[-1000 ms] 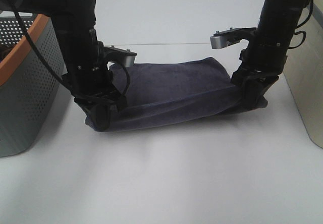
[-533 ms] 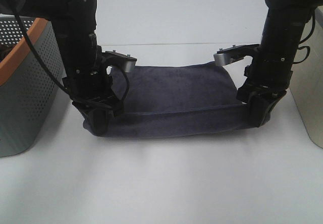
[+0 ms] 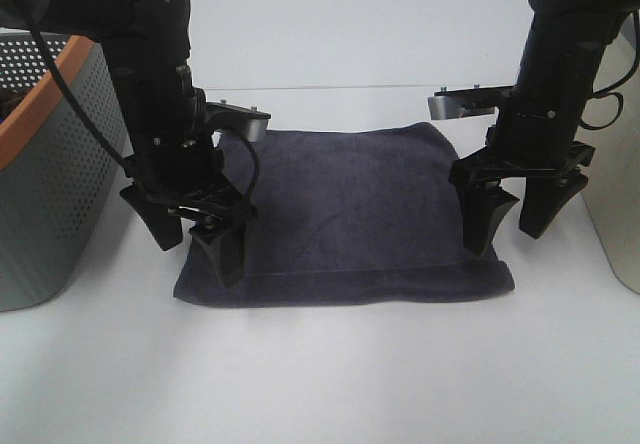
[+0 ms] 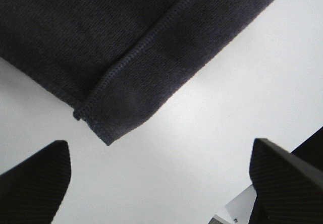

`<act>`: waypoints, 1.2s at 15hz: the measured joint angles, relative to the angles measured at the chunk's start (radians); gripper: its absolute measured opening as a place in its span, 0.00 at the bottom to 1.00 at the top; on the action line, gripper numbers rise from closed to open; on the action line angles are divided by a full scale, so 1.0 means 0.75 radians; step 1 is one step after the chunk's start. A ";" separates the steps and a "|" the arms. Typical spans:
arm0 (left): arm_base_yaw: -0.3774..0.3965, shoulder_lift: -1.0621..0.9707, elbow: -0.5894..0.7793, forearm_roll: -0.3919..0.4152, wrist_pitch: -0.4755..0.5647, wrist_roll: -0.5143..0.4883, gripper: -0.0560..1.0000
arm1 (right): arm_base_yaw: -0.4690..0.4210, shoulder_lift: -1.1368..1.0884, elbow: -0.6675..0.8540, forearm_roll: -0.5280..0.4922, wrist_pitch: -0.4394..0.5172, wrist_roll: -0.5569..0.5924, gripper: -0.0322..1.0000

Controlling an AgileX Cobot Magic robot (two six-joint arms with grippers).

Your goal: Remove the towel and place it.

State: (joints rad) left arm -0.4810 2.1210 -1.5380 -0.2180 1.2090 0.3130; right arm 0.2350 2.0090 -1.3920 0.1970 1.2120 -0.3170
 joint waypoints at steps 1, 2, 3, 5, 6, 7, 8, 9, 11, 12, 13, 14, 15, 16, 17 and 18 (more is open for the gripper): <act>0.000 -0.001 0.000 0.000 0.000 -0.016 0.93 | 0.000 -0.032 0.000 0.000 0.000 0.021 0.72; 0.000 -0.027 0.000 0.000 0.000 -0.035 0.93 | 0.000 -0.121 -0.031 0.001 0.001 0.060 0.73; 0.000 -0.045 -0.015 0.000 0.003 -0.056 0.93 | 0.000 -0.163 -0.061 0.001 0.001 0.083 0.73; 0.000 -0.096 -0.091 0.001 0.003 -0.157 0.93 | 0.000 -0.249 -0.141 0.009 0.001 0.127 0.73; 0.000 -0.132 -0.144 0.001 0.003 -0.197 0.93 | 0.000 -0.297 -0.191 0.012 0.001 0.155 0.73; 0.000 -0.164 -0.200 0.001 0.003 -0.219 0.93 | 0.000 -0.339 -0.241 0.012 0.003 0.199 0.73; 0.001 -0.195 -0.261 0.001 0.003 -0.223 0.93 | 0.000 -0.357 -0.269 0.005 0.004 0.231 0.73; 0.007 -0.211 -0.295 0.001 0.003 -0.227 0.93 | 0.000 -0.408 -0.323 -0.031 0.004 0.313 0.73; 0.067 -0.267 -0.400 0.017 0.004 -0.291 0.93 | 0.000 -0.505 -0.380 -0.161 0.004 0.517 0.73; 0.119 -0.292 -0.415 0.040 0.003 -0.323 0.93 | 0.000 -0.552 -0.383 -0.263 0.007 0.624 0.73; 0.185 -0.329 -0.408 0.056 0.004 -0.340 0.93 | 0.000 -0.592 -0.383 -0.341 0.007 0.700 0.73; 0.251 -0.383 -0.369 0.075 0.003 -0.343 0.93 | 0.000 -0.633 -0.383 -0.400 0.008 0.745 0.73; 0.305 -0.445 -0.312 0.099 0.004 -0.343 0.93 | 0.000 -0.673 -0.383 -0.420 0.008 0.755 0.73; 0.359 -0.521 -0.243 0.121 0.004 -0.344 0.93 | 0.000 -0.715 -0.383 -0.425 0.009 0.755 0.73; 0.417 -0.603 -0.161 0.149 0.004 -0.353 0.93 | 0.000 -0.763 -0.377 -0.417 0.009 0.751 0.73; 0.468 -0.699 -0.087 0.172 0.005 -0.359 0.93 | 0.000 -0.831 -0.351 -0.400 0.007 0.751 0.73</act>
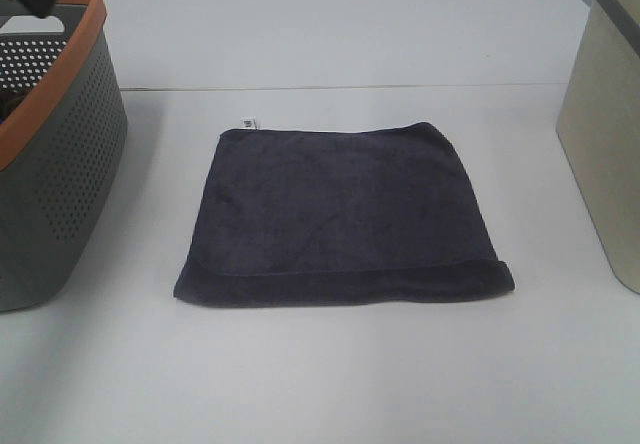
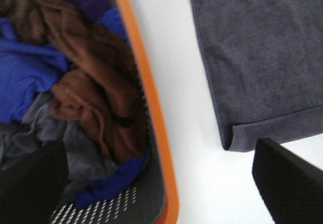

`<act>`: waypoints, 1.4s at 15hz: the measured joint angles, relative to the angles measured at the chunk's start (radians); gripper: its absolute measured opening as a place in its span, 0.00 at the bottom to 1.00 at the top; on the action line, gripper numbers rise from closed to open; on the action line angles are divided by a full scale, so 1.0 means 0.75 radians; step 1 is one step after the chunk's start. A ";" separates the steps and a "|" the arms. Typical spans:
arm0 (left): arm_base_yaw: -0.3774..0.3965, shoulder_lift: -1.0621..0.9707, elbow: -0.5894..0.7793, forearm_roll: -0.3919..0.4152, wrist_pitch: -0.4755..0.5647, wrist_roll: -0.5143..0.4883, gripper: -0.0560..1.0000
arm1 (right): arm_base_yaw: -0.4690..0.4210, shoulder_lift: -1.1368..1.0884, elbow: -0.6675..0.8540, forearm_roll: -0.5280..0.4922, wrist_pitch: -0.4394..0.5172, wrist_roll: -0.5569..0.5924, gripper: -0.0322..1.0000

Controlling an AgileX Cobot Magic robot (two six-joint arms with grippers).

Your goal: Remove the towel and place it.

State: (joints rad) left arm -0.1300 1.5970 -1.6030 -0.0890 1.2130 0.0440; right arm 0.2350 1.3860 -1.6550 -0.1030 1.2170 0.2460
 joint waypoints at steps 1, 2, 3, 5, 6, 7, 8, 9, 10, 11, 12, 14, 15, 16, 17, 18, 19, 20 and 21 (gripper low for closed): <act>0.051 -0.099 0.088 0.013 0.000 -0.004 0.93 | 0.000 -0.084 0.067 0.019 0.000 -0.004 0.73; 0.088 -0.191 0.172 0.028 0.000 -0.009 0.93 | 0.000 -0.168 0.153 0.023 0.000 -0.009 0.73; 0.120 -0.293 0.260 0.047 0.000 -0.015 0.93 | 0.000 -0.256 0.269 0.024 0.001 -0.011 0.73; 0.175 -0.516 0.451 0.073 0.001 -0.028 0.93 | 0.000 -0.465 0.480 0.036 0.003 -0.011 0.73; 0.203 -0.677 0.581 0.088 0.001 -0.041 0.93 | 0.000 -0.633 0.624 0.051 0.003 -0.011 0.73; 0.211 -0.797 0.664 0.108 0.003 -0.044 0.93 | 0.000 -0.744 0.716 0.052 0.004 -0.011 0.73; 0.212 -0.921 0.740 0.119 0.004 -0.044 0.93 | 0.000 -0.869 0.804 0.052 0.004 -0.011 0.73; 0.212 -1.032 0.801 0.136 0.004 -0.044 0.93 | 0.000 -1.001 0.877 0.052 0.004 -0.019 0.73; 0.212 -1.145 0.857 0.148 0.005 -0.044 0.93 | 0.000 -1.119 0.945 0.053 0.005 -0.044 0.73; 0.212 -1.271 0.911 0.171 0.005 -0.044 0.93 | 0.000 -1.236 1.011 0.053 0.005 -0.068 0.73; 0.212 -1.375 0.952 0.188 0.007 -0.044 0.93 | 0.000 -1.329 1.059 0.053 0.005 -0.071 0.73; 0.212 -1.556 1.036 0.211 0.007 -0.044 0.93 | 0.000 -1.483 1.127 0.053 0.007 -0.073 0.73; 0.212 -1.632 1.079 0.211 0.007 -0.044 0.93 | 0.000 -1.537 1.151 0.053 0.007 -0.088 0.73; 0.212 -1.716 1.124 0.211 0.007 -0.044 0.93 | 0.000 -1.592 1.169 0.053 0.007 -0.107 0.73; 0.212 -1.792 1.164 0.211 0.007 -0.044 0.93 | 0.000 -1.637 1.185 0.053 0.007 -0.120 0.73; 0.212 -1.873 1.204 0.211 0.008 -0.044 0.93 | 0.000 -1.687 1.204 0.053 0.007 -0.132 0.73; 0.212 -1.943 1.235 0.212 0.008 -0.044 0.93 | 0.000 -1.732 1.223 0.053 0.007 -0.139 0.73; 0.212 -2.009 1.269 0.212 0.008 -0.044 0.93 | 0.000 -1.775 1.249 0.053 0.005 -0.143 0.73; 0.212 -2.044 1.287 0.212 0.008 -0.044 0.93 | 0.000 -1.800 1.265 0.053 0.005 -0.152 0.73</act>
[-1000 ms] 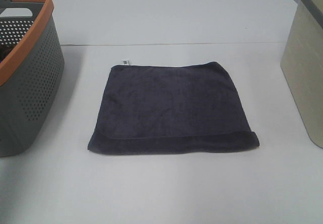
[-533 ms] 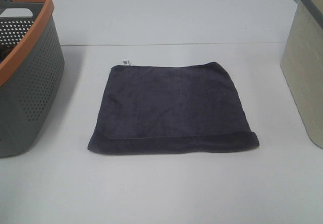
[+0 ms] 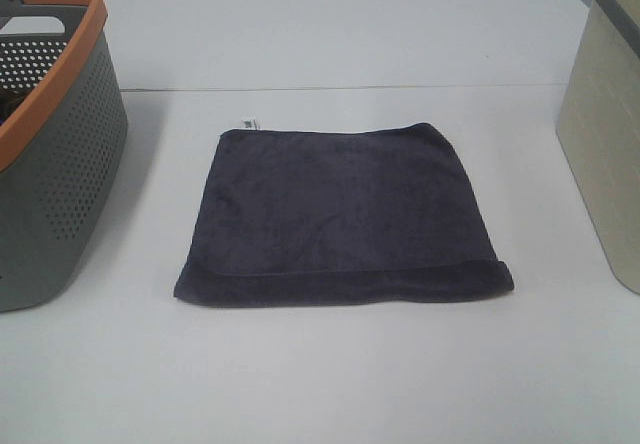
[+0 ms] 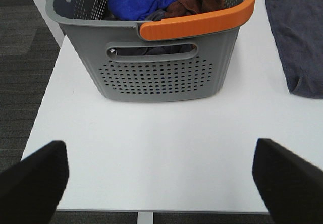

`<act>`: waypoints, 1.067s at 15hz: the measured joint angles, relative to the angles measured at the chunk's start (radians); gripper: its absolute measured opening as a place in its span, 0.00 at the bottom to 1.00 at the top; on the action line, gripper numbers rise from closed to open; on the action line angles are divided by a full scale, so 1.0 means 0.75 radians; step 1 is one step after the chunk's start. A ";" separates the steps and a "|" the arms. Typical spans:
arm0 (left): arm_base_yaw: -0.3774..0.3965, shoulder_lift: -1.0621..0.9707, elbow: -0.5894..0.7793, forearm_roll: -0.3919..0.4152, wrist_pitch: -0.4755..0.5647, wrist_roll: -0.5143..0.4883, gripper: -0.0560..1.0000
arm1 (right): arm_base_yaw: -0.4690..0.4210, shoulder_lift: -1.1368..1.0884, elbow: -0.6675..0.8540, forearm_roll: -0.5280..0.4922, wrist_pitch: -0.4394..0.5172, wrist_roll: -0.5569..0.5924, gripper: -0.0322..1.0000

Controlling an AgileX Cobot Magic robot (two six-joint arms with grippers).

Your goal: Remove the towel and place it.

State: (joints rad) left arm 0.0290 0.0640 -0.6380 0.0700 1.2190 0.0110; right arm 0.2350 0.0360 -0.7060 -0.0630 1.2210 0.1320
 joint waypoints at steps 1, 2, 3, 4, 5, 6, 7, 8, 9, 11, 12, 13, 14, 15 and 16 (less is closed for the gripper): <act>0.000 -0.064 0.033 0.000 0.001 0.000 0.93 | 0.000 -0.043 0.039 0.000 -0.005 -0.013 0.73; 0.000 -0.089 0.068 -0.001 0.004 0.000 0.93 | 0.000 -0.055 0.084 0.000 -0.036 -0.020 0.73; 0.000 -0.091 0.123 -0.052 -0.015 0.036 0.93 | 0.000 -0.056 0.179 0.000 -0.088 -0.053 0.73; 0.000 -0.092 0.131 -0.107 -0.067 0.077 0.93 | 0.000 -0.056 0.223 0.004 -0.123 -0.087 0.73; 0.000 -0.092 0.144 -0.152 -0.131 0.099 0.93 | 0.000 -0.056 0.252 0.009 -0.161 -0.096 0.73; 0.000 -0.092 0.168 -0.197 -0.187 0.100 0.93 | 0.000 -0.056 0.267 0.016 -0.187 -0.104 0.73; 0.000 -0.092 0.183 -0.228 -0.208 0.100 0.93 | 0.000 -0.056 0.272 0.024 -0.193 -0.111 0.73; 0.000 -0.092 0.187 -0.229 -0.223 0.099 0.93 | 0.000 -0.056 0.272 0.025 -0.200 -0.116 0.73; 0.000 -0.092 0.187 -0.229 -0.224 0.095 0.93 | 0.000 -0.056 0.272 0.027 -0.203 -0.116 0.73; 0.000 -0.092 0.187 -0.229 -0.224 0.091 0.93 | 0.000 -0.056 0.272 0.028 -0.203 -0.116 0.73; 0.000 -0.092 0.187 -0.229 -0.224 0.091 0.93 | 0.000 -0.056 0.272 0.028 -0.203 -0.116 0.73; 0.000 -0.092 0.187 -0.229 -0.224 0.091 0.93 | -0.001 -0.056 0.272 0.029 -0.203 -0.116 0.73; 0.000 -0.092 0.187 -0.229 -0.224 0.091 0.93 | -0.013 -0.056 0.272 0.029 -0.203 -0.116 0.73; 0.000 -0.092 0.187 -0.229 -0.224 0.091 0.93 | -0.045 -0.056 0.272 0.031 -0.203 -0.116 0.73; 0.000 -0.092 0.187 -0.229 -0.224 0.091 0.93 | -0.099 -0.056 0.272 0.032 -0.203 -0.116 0.73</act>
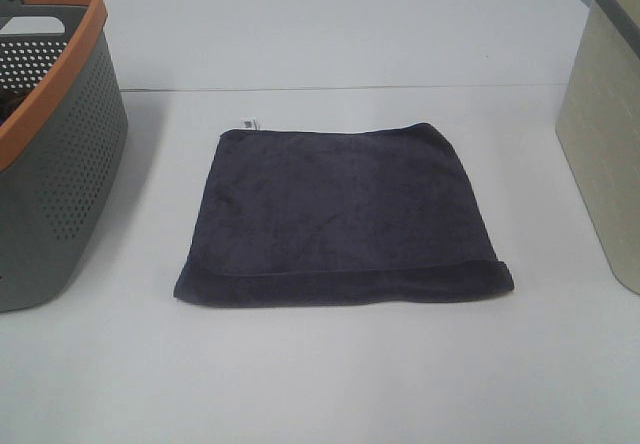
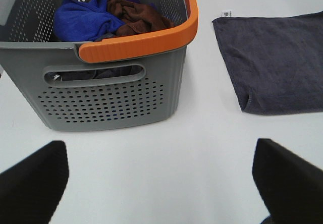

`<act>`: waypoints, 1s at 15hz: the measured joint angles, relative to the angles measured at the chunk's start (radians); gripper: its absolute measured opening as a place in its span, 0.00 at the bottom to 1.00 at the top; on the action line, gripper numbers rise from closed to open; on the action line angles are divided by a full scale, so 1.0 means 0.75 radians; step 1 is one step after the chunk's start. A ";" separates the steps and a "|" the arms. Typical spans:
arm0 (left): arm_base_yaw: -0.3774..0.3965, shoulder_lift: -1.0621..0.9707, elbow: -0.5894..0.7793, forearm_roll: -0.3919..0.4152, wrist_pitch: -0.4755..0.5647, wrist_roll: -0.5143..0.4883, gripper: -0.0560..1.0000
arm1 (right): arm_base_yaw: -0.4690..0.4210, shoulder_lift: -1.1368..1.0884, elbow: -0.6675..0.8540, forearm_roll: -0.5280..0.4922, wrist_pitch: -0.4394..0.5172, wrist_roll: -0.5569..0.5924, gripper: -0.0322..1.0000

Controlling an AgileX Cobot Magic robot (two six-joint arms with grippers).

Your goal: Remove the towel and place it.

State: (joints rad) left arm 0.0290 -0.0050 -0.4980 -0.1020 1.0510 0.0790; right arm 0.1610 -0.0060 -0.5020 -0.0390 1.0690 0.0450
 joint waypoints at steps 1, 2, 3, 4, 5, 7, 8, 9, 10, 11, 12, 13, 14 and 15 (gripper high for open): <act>0.000 0.000 0.000 0.000 0.000 0.000 0.93 | -0.061 0.000 0.000 0.001 0.000 0.000 0.73; 0.000 0.000 0.000 0.000 0.000 0.000 0.93 | -0.100 0.000 0.000 0.001 0.000 0.000 0.73; 0.000 0.000 0.000 0.000 0.000 0.000 0.93 | -0.117 0.000 0.000 0.003 0.000 0.000 0.73; 0.000 0.000 0.000 0.000 0.000 0.000 0.93 | -0.121 0.000 0.000 0.003 -0.001 0.000 0.73; 0.000 0.000 0.000 0.000 0.000 0.000 0.93 | -0.120 0.000 0.000 0.004 -0.001 0.000 0.73; 0.000 0.000 0.000 0.000 0.000 0.000 0.93 | -0.120 0.000 0.000 0.004 -0.001 0.000 0.73; 0.000 0.000 0.000 0.000 0.000 0.000 0.93 | -0.120 0.000 0.000 0.004 -0.001 0.000 0.73; 0.000 0.000 0.000 0.000 0.000 0.000 0.93 | -0.120 0.000 0.000 0.004 -0.001 0.000 0.73; 0.000 0.000 0.000 0.000 0.000 0.000 0.93 | -0.120 0.000 0.000 0.004 -0.001 0.000 0.73; 0.000 0.000 0.000 0.000 0.000 0.000 0.93 | -0.120 0.000 0.000 0.004 -0.001 0.000 0.73; 0.000 0.000 0.000 0.000 0.000 0.000 0.93 | -0.120 0.000 0.000 0.004 -0.001 0.000 0.73; 0.000 0.000 0.000 0.000 0.000 0.000 0.93 | -0.120 0.000 0.000 0.004 -0.001 0.000 0.73; 0.000 0.000 0.000 0.000 0.000 0.000 0.93 | -0.120 0.000 0.000 0.004 -0.001 0.000 0.73; 0.000 0.000 0.000 0.000 0.000 0.000 0.93 | -0.120 0.000 0.000 0.004 -0.001 0.000 0.73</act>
State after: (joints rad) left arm 0.0290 -0.0050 -0.4980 -0.1020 1.0510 0.0790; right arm 0.0710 -0.0060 -0.5020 -0.0360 1.0680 0.0450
